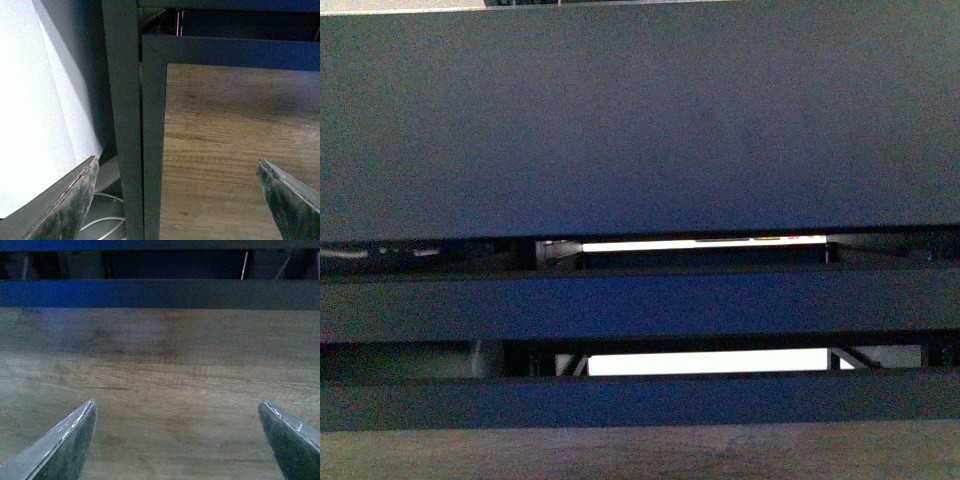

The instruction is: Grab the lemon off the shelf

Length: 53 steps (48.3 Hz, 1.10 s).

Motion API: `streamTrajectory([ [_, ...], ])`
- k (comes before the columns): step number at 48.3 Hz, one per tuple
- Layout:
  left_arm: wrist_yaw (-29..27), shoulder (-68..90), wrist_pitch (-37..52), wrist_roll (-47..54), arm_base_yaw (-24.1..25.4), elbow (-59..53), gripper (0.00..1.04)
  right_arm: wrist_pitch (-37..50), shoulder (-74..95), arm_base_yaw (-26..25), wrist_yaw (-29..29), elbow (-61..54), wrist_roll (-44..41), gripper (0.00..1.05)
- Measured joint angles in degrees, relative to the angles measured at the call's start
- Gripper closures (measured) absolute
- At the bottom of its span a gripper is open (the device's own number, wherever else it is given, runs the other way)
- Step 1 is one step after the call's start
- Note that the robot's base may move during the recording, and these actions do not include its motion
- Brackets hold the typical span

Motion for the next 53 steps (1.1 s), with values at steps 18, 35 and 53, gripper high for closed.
streamTrajectory([
  [18,0.0,0.0,0.0,0.0,0.0,0.0,0.08,0.0,-0.1,0.0,0.0,0.0,0.0,0.08],
  [35,0.0,0.0,0.0,0.0,0.0,0.0,0.08,0.0,-0.1,0.0,0.0,0.0,0.0,0.08],
  [53,0.0,0.0,0.0,0.0,0.0,0.0,0.08,0.0,-0.1,0.0,0.0,0.0,0.0,0.08],
])
